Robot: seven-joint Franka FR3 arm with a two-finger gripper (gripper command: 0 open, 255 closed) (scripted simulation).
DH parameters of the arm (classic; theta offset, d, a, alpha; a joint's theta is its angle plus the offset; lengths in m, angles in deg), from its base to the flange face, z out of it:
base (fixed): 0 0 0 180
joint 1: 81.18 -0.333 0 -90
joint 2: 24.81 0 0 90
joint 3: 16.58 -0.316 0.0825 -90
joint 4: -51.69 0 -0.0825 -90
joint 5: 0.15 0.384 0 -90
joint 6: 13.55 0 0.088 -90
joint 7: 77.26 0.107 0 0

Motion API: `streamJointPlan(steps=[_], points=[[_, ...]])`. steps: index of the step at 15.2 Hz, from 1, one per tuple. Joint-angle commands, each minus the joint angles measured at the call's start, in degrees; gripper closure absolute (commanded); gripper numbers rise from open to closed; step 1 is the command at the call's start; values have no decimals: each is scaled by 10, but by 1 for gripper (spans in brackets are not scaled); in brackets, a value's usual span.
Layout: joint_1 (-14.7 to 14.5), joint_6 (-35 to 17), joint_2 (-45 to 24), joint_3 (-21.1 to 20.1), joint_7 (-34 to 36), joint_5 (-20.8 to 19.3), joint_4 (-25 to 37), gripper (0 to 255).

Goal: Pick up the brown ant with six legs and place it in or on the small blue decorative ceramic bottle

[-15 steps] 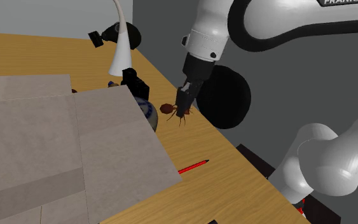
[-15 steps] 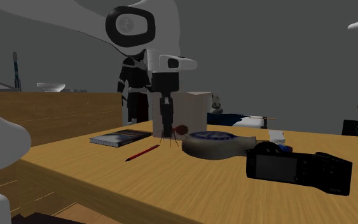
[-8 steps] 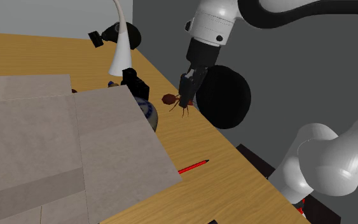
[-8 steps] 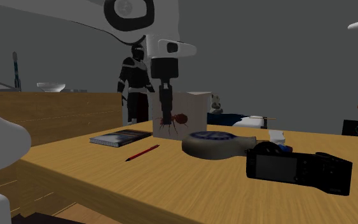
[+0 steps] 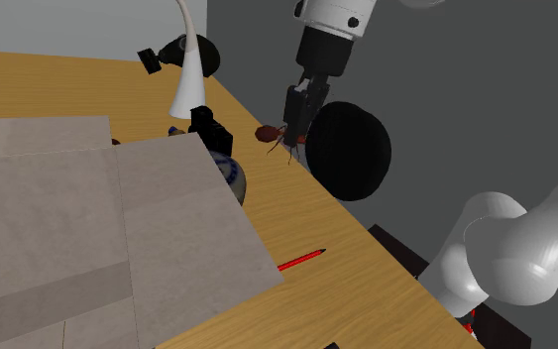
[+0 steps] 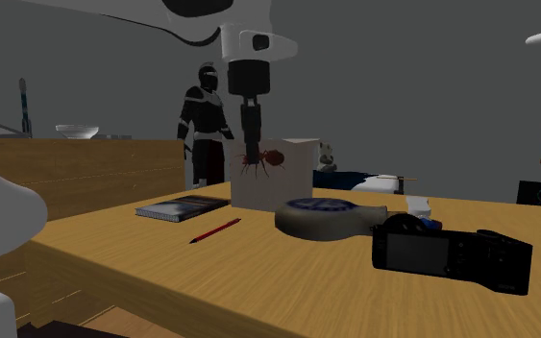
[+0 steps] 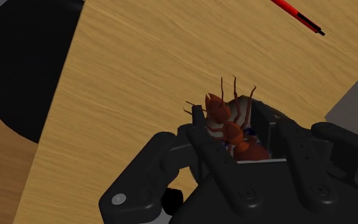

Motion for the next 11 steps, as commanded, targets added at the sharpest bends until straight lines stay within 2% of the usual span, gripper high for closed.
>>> streamJointPlan(steps=[1,9,11], points=[[0,15,-2,1,2,-1,16,255],[3,72,-15,4,8,-6,87,255],[5,63,-60,-5,17,-12,124,255]])
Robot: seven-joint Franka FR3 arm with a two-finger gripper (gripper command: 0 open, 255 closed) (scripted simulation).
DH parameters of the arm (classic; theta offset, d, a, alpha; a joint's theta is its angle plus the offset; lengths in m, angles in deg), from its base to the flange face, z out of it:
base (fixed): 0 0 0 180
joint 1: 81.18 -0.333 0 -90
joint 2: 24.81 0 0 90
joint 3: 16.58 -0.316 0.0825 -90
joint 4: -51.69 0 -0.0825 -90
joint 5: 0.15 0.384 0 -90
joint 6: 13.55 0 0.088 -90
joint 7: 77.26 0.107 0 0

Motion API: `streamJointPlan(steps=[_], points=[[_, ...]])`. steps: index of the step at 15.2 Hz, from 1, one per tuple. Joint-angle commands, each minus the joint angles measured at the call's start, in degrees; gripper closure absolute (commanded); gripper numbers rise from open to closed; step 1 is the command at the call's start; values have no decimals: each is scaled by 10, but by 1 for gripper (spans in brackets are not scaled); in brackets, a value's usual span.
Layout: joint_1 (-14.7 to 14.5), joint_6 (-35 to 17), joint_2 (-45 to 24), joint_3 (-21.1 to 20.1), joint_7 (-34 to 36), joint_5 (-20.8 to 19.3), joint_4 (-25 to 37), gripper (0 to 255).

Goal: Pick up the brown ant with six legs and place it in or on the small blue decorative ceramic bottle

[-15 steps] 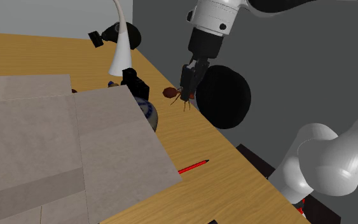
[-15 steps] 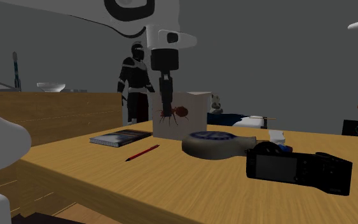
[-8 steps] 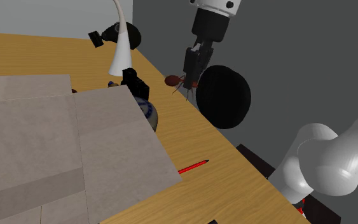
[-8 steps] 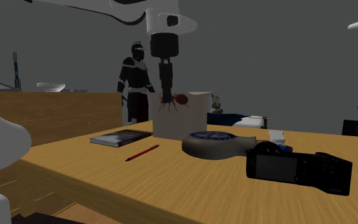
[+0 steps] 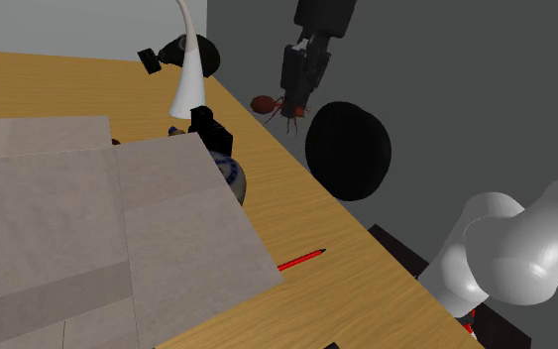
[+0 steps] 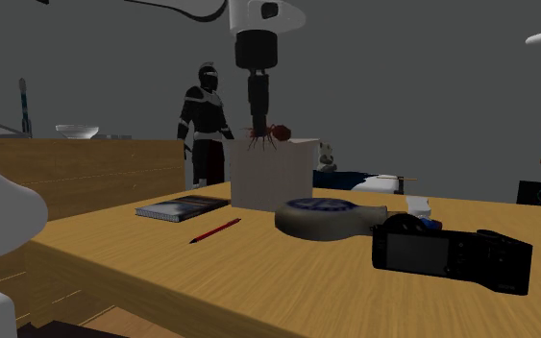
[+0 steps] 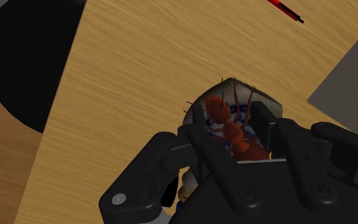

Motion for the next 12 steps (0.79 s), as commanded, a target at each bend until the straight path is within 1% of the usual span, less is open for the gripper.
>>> streamJointPlan(steps=[1,5,10,12], points=[[2,-5,-44,-8,8,-7,39,255],[3,-11,-138,-26,30,-27,127,255],[-5,0,-256,-43,58,-61,255,255],[-5,-16,-252,-42,56,-59,233,255]])
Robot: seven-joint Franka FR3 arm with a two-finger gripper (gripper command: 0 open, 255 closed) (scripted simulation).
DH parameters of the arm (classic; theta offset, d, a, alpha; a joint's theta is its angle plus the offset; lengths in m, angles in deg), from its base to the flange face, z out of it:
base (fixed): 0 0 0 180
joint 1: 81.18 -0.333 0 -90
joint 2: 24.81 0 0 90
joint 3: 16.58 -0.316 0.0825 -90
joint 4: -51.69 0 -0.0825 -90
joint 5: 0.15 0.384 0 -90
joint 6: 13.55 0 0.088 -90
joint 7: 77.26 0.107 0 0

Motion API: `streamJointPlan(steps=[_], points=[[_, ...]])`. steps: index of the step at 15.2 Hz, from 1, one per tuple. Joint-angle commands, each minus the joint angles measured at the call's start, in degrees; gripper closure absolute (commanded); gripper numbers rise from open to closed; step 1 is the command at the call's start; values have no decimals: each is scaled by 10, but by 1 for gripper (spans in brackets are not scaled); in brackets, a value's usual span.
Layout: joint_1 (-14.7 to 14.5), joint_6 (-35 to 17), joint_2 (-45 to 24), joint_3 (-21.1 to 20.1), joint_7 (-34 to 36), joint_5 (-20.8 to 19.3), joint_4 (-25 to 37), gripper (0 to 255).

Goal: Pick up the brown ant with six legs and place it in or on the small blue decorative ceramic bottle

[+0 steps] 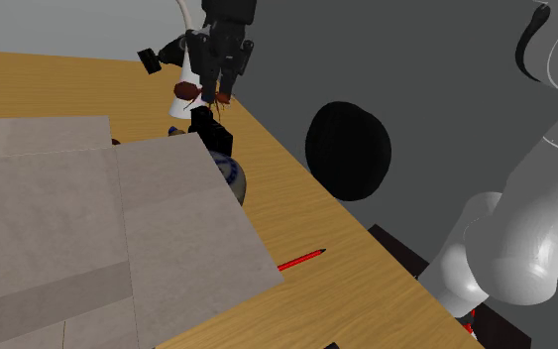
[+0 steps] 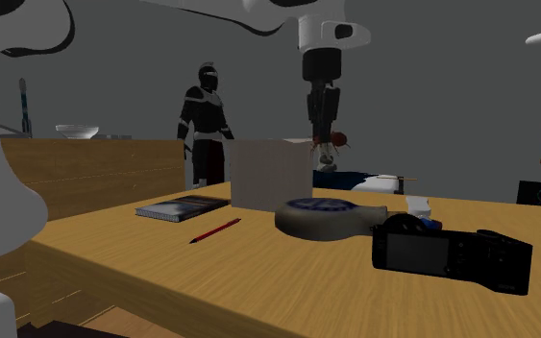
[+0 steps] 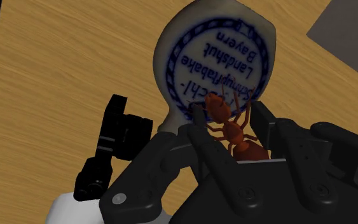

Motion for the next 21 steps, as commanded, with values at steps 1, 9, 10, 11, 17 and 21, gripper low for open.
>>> streamJointPlan(steps=[1,9,10,11,17,21], points=[[0,-14,-3,0,-1,-1,-11,255],[1,-78,8,1,-7,3,-86,255],[1,-86,9,1,-8,4,-94,255],[1,-86,9,1,-8,4,-94,255],[1,-86,9,1,-8,4,-94,255],[1,-86,9,1,-8,4,-94,0]])
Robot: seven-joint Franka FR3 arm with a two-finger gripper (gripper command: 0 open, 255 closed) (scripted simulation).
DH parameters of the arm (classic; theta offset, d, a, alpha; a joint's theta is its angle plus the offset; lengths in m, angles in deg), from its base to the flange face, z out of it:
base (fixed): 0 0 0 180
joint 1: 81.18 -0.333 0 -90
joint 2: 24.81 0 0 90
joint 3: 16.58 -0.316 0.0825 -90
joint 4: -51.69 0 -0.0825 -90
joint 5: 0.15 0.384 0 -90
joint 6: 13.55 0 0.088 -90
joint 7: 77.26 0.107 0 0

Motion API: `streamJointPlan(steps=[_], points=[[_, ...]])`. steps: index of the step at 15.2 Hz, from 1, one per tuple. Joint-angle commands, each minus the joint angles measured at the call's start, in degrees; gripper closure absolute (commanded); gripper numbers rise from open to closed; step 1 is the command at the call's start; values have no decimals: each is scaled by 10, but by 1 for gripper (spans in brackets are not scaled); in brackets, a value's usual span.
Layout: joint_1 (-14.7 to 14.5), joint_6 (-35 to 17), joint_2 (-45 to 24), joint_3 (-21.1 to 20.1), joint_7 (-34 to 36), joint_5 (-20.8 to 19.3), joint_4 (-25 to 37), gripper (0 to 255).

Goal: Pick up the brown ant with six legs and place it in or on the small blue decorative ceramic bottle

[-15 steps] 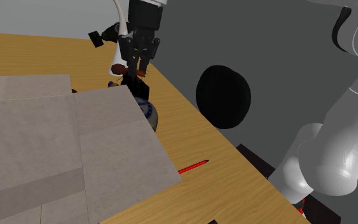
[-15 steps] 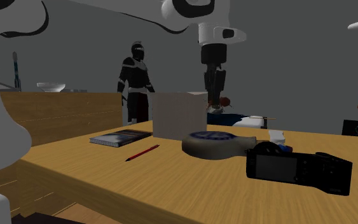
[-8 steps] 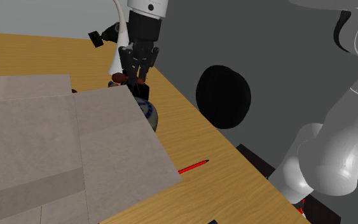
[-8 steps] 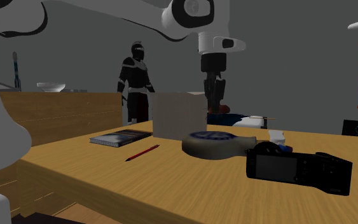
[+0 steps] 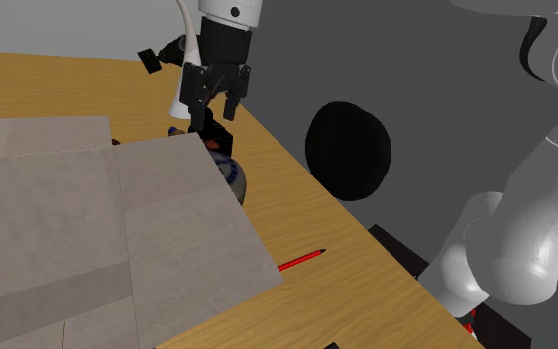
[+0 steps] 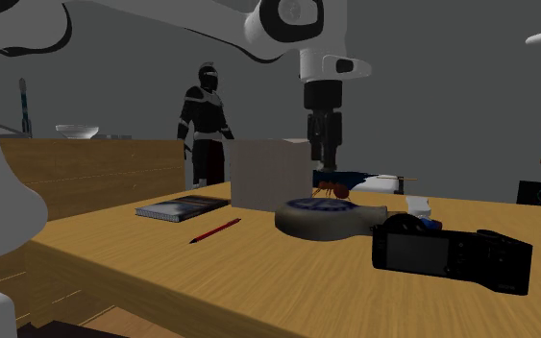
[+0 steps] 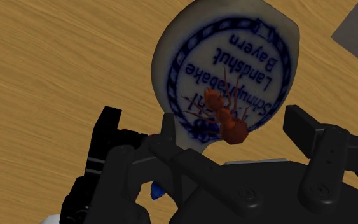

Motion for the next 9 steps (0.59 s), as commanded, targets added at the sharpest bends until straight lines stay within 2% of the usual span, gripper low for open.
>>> streamJointPlan(steps=[1,2,6,9], points=[[0,0,0,0,0,0,0,0],[0,0,0,0,0,0,0,0],[2,75,-7,2,2,-2,81,0],[2,75,-6,2,2,-2,81,0]])
